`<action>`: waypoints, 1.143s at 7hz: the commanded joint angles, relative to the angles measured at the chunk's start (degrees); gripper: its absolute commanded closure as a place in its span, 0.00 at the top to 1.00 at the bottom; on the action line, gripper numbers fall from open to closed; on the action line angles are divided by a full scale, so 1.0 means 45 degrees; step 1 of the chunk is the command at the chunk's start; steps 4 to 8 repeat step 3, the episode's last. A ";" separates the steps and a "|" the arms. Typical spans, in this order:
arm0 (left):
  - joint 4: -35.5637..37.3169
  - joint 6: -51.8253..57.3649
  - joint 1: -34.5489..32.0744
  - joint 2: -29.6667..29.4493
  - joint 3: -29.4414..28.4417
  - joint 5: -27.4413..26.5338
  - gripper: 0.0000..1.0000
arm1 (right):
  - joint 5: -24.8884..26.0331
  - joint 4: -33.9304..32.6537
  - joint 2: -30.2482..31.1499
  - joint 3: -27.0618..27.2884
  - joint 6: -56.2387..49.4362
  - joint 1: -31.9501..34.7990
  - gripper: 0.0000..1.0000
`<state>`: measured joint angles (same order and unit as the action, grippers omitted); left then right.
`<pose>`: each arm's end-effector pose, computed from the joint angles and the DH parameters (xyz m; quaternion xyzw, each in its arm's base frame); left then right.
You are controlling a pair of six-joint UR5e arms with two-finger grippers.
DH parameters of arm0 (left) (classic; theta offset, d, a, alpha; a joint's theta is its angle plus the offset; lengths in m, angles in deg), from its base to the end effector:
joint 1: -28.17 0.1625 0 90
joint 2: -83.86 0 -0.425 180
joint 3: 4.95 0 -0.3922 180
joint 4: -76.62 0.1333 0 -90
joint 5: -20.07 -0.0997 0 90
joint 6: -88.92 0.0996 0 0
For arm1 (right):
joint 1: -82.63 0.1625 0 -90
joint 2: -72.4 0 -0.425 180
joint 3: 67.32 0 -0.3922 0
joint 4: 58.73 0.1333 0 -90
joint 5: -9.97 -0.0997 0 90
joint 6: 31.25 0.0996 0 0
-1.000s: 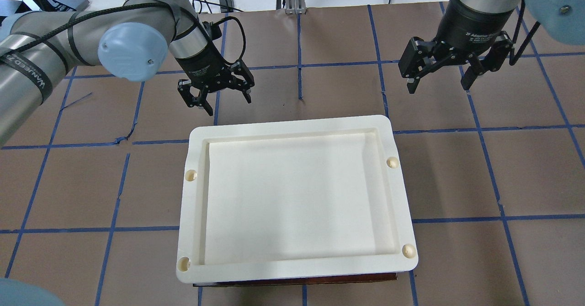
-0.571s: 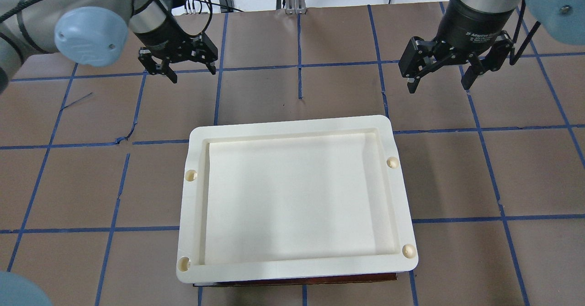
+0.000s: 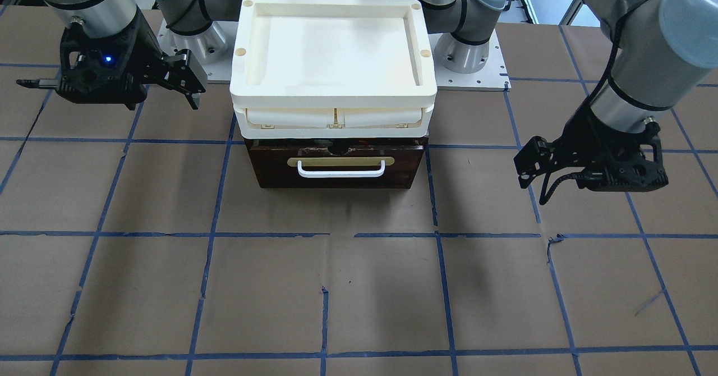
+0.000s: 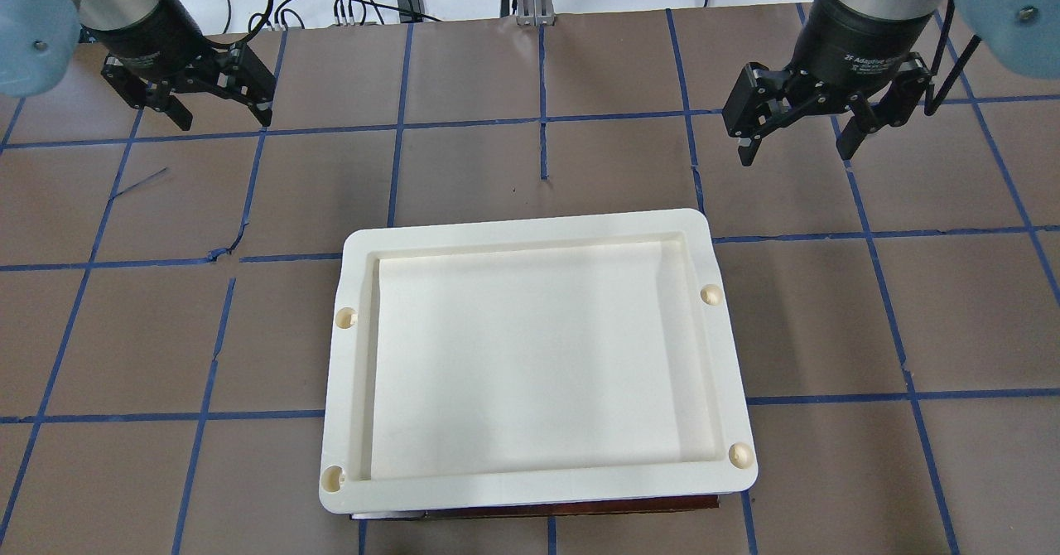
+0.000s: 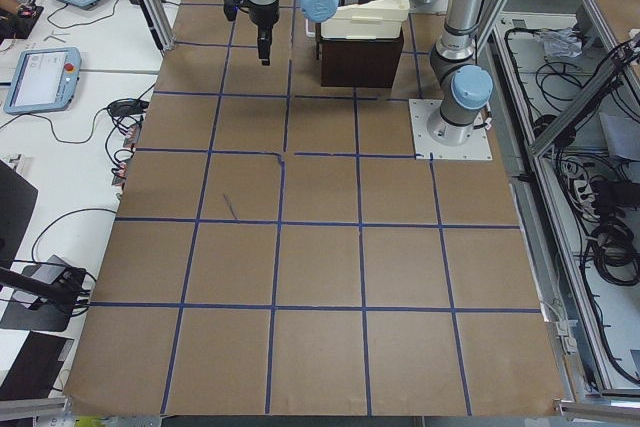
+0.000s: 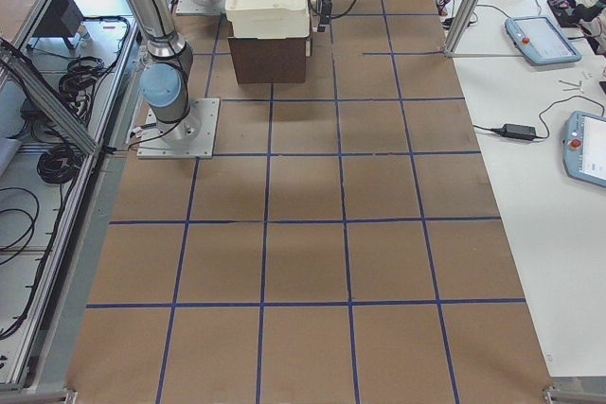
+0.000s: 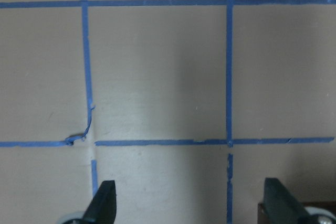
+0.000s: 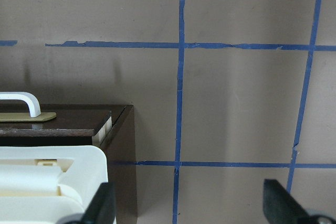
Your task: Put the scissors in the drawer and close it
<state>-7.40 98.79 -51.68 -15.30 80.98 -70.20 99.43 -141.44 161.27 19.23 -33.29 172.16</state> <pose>-0.0321 -0.5742 0.4492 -0.0025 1.0000 -0.0072 0.0037 0.1302 -0.4920 0.4954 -0.0135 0.9990 0.0432 0.0057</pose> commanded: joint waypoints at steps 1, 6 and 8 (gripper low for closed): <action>-0.0294 0.0032 -0.0086 0.0140 0.0221 0.0177 1.00 | 0.0042 0.0019 -0.0002 -0.0092 0.0102 0.0065 1.00; -0.0391 0.0052 -0.0574 0.0140 0.0475 0.0470 1.00 | 0.0335 -0.0001 -0.0002 -0.0093 0.0141 0.0202 1.00; -0.0391 0.0052 -0.0574 0.0140 0.0475 0.0470 1.00 | 0.0335 -0.0001 -0.0002 -0.0093 0.0141 0.0202 1.00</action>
